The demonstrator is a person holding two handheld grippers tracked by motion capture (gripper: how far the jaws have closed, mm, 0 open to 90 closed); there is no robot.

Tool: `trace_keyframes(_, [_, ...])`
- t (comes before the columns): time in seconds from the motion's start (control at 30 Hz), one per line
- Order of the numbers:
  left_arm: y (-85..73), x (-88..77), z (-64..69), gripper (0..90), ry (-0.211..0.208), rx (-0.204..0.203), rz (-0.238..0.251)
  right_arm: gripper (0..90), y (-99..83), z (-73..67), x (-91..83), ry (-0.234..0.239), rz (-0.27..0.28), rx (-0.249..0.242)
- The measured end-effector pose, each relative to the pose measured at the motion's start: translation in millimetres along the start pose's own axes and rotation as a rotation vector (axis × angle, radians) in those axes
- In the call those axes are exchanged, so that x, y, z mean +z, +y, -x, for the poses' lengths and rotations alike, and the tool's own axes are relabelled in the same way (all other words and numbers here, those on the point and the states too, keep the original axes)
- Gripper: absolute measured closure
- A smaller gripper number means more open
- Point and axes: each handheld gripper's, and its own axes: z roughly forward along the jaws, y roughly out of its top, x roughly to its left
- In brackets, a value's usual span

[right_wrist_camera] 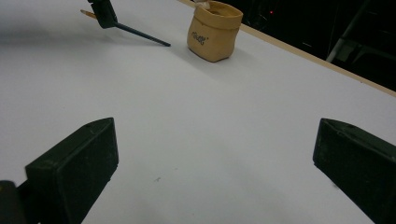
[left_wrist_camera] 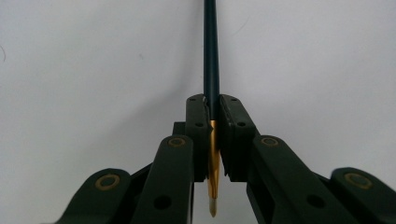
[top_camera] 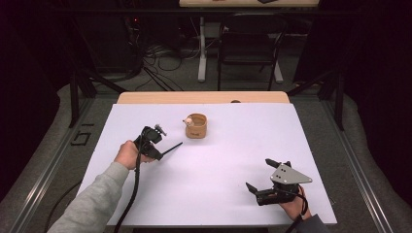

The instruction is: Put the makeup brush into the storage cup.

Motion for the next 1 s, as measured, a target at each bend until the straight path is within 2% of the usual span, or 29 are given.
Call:
trace_keyframes(0.23, [1.2, -7.3, 1.1, 83.5, -0.007, 0.006, 0.023, 0.0, 0.0, 0.0, 0.0, -0.001, 0.001, 0.0])
trace_keyframes(0.47, [2.6, -17.8, 6.5, 83.5, -0.015, 0.033, 0.039, 0.0, 0.0, -0.3, 0.3, 0.002, -0.002, -0.001])
trace_keyframes(1.0, [1.3, -36.5, 30.4, 83.5, -0.05, 0.121, 0.068, 0.0, 0.8, 0.0, 0.6, 0.009, 0.001, 0.009])
